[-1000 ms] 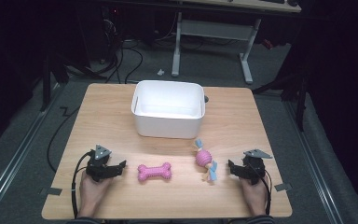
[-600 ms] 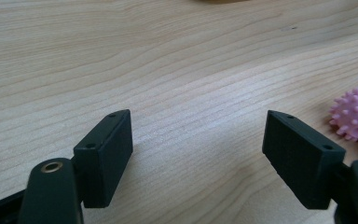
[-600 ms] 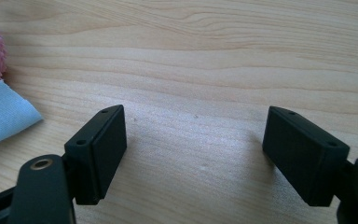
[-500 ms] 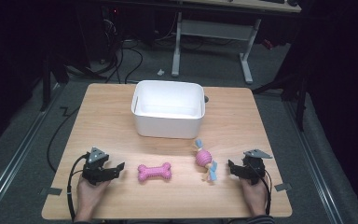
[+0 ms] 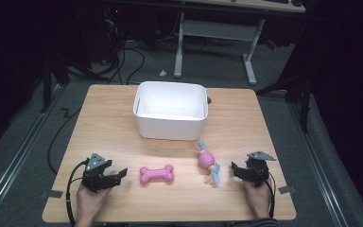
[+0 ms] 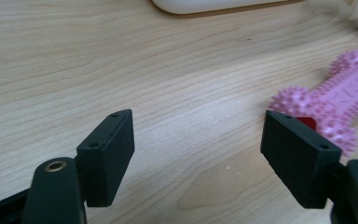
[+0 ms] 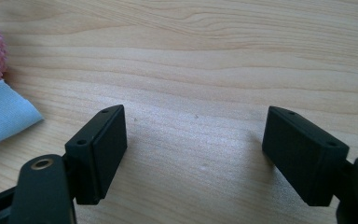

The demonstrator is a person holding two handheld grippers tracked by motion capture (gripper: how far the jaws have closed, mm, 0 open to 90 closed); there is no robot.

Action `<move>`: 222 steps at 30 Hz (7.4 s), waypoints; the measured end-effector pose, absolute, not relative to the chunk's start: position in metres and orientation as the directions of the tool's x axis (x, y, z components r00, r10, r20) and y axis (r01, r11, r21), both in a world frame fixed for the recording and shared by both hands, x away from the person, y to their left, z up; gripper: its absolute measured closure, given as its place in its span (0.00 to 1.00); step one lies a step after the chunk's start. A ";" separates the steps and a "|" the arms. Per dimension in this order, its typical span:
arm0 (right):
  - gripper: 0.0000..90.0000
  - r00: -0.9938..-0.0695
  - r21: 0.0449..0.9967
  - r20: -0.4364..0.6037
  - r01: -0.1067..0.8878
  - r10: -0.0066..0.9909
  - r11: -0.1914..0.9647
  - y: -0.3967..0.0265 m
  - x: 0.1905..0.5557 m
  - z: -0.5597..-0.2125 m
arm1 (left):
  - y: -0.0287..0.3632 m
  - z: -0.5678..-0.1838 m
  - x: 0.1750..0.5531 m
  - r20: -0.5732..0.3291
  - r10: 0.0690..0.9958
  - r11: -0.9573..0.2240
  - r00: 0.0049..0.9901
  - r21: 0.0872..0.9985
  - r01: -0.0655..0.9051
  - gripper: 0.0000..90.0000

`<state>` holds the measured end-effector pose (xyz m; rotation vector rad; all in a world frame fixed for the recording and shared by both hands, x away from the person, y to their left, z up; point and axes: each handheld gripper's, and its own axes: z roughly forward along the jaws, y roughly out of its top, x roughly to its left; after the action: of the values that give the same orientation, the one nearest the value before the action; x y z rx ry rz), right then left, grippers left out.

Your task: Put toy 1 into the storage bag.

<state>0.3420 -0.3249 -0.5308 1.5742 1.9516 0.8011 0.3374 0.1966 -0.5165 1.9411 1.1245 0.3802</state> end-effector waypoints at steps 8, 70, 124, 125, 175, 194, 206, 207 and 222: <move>0.24 -0.203 0.714 -0.020 0.682 0.979 0.156 -0.325 0.342 -0.531 | 0.179 -0.503 0.331 -0.097 0.788 -0.312 0.607 0.788 0.531 0.29; 0.24 -0.204 0.714 -0.019 0.683 0.979 0.156 -0.325 0.342 -0.531 | 0.066 -0.506 0.359 0.046 0.523 -0.695 0.851 0.601 0.395 0.36; 0.24 -0.206 0.715 -0.020 0.682 0.978 0.158 -0.325 0.342 -0.531 | 0.070 -0.511 0.365 -0.003 0.474 -0.713 0.881 0.585 0.386 0.57; 0.24 -0.206 0.715 -0.020 0.681 0.978 0.158 -0.325 0.342 -0.531 | 0.071 -0.511 0.365 -0.003 0.471 -0.714 0.882 0.586 0.384 0.58; 0.24 -0.208 0.715 -0.020 0.681 0.978 0.160 -0.325 0.342 -0.531 | 0.082 -0.481 0.362 -0.034 0.525 -0.635 0.850 0.649 0.419 0.66; 0.24 -0.214 0.715 -0.022 0.679 0.977 0.165 -0.325 0.342 -0.531 | 0.082 -0.454 0.369 -0.028 0.547 -0.613 0.837 0.667 0.423 0.66; 0.24 -0.213 0.713 -0.019 0.682 0.977 0.162 -0.324 0.341 -0.531 | 0.087 -0.434 0.377 -0.039 0.583 -0.564 0.811 0.699 0.439 0.66; 0.24 -0.213 0.713 -0.019 0.682 0.977 0.162 -0.324 0.341 -0.531 | 0.087 -0.434 0.377 -0.039 0.583 -0.564 0.811 0.699 0.439 0.66; 0.24 -0.214 0.713 -0.018 0.682 0.977 0.162 -0.324 0.341 -0.531 | 0.091 -0.400 0.392 -0.039 0.616 -0.518 0.787 0.732 0.442 0.66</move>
<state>0.3415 -0.3244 -0.5306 1.5675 1.9625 0.8065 0.3922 0.0909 -0.4001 2.2022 0.7806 0.2894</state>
